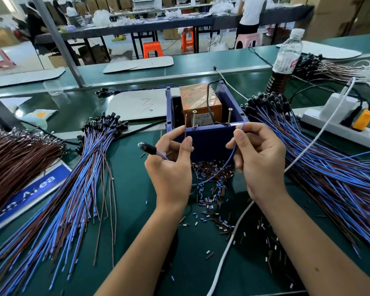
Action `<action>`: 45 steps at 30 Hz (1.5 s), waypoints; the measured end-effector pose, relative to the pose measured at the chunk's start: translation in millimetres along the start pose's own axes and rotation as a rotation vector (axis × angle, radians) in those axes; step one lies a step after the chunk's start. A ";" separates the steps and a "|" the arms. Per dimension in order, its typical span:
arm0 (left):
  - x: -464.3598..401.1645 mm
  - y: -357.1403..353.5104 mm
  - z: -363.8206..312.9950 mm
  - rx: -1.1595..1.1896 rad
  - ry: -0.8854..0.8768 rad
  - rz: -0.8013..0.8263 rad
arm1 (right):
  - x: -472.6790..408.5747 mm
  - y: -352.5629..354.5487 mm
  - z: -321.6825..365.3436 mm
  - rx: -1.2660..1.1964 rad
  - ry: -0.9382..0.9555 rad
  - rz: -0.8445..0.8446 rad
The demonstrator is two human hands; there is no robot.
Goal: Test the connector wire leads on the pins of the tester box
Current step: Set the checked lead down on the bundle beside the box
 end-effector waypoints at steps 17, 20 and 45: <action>2.4 -1.3 -3.2 0.011 0.069 0.034 | 9.3 -3.3 29.8 0.600 0.416 -0.084; 2.5 -1.3 -3.4 0.009 0.074 0.040 | 9.8 -4.7 30.7 0.600 0.419 -0.071; 91.9 -215.1 -67.8 0.065 0.649 1.080 | 4.1 125.2 113.5 0.634 0.320 -0.459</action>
Point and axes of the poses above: each hand's wrist, its own x-axis away from the middle knuckle, its own y-axis out of the back of the hand, z = x × y, the point moved 7 cm from there along -x, towards the middle knuckle, and after that the axes turned 7 degrees about -x, right-handed, at the moved point
